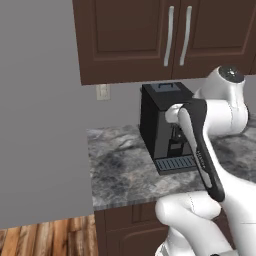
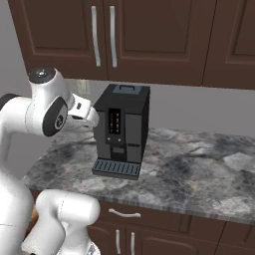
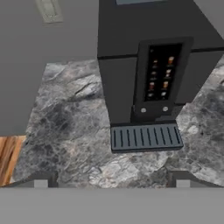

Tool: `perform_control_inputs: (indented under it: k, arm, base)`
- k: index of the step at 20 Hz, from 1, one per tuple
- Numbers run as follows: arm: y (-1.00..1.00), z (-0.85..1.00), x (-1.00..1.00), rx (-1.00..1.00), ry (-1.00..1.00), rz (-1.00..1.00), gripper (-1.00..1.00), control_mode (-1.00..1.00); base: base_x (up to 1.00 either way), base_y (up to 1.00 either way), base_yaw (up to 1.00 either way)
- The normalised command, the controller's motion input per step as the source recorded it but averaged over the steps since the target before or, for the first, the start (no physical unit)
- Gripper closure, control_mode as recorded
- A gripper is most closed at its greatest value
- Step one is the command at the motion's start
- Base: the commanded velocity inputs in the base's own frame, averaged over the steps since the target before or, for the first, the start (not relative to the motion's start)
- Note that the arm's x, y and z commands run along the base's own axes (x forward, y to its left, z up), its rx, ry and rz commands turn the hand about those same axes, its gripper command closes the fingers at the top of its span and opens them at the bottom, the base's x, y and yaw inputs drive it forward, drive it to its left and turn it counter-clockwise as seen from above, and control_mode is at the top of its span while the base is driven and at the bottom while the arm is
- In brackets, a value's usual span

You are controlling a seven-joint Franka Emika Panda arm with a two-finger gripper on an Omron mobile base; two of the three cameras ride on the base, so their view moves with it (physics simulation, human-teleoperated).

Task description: Move the oil and vinegar bottle and mayonnaise from the cabinet to the dining counter.

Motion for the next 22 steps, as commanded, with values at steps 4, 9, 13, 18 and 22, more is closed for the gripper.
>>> perform_control_inputs:
  k: [4,9,13,18,22]
  arm:
    - [-0.27,0.53,-0.39,0.00,-0.52,-0.12,-1.00,-1.00]
    - [-0.31,0.65,-0.30,0.00,-0.53,-0.09,-1.00,-1.00]
    - [-0.36,0.67,-0.24,0.00,-0.50,-0.04,-1.00,-1.00]
    - [-0.20,0.69,-0.12,0.00,-0.36,0.00,-1.00,-1.00]
    - [-0.10,0.67,0.00,0.00,-0.30,0.00,-1.00,-1.00]
  base:
    - [0.00,0.00,0.00]
    - [0.00,0.00,0.00]
    - [0.00,0.00,0.00]
    - [0.00,0.00,0.00]
    - [0.00,0.00,0.00]
